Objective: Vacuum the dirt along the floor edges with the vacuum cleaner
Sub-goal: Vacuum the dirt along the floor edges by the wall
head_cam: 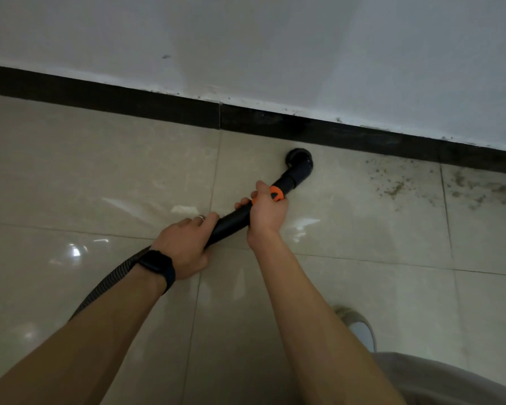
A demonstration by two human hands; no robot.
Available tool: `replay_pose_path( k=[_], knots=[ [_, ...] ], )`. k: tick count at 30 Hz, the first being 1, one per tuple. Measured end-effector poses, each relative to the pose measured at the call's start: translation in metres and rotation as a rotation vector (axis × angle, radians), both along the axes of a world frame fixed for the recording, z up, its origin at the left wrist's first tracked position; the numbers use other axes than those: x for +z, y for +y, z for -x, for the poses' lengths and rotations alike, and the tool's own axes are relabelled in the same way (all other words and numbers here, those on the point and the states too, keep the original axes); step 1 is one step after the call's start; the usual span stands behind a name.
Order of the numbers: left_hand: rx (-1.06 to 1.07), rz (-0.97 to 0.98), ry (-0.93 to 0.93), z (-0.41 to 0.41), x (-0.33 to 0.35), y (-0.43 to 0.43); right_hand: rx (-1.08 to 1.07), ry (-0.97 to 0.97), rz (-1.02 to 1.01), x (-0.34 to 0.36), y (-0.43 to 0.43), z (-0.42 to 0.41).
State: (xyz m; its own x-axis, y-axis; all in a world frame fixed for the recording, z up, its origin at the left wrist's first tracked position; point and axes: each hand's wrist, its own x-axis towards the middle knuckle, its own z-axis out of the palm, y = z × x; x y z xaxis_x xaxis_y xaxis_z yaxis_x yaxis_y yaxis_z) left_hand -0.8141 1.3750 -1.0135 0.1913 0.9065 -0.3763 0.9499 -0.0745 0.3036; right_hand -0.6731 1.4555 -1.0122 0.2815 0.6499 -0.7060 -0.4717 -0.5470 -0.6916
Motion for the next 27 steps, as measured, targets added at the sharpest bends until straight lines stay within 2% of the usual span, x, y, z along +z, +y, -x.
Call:
replay_pose_path(
  k=[6, 10, 18, 27],
  knots=[
    [-0.287, -0.029, -0.015, -0.072, 0.0, 0.022, -0.3, -0.096, 0.017, -0.004, -0.012, -0.083],
    [-0.358, -0.052, -0.023, -0.103, -0.003, 0.033, -0.377, -0.12, 0.024, -0.005, -0.012, -0.116],
    [-0.341, -0.066, -0.028, -0.122, -0.006, 0.048, -0.377, -0.071, 0.007, -0.008, 0.004, -0.138],
    [-0.274, -0.067, -0.014, -0.131, -0.006, 0.059, -0.262, -0.03, -0.016, -0.009, 0.026, -0.144]
  ],
)
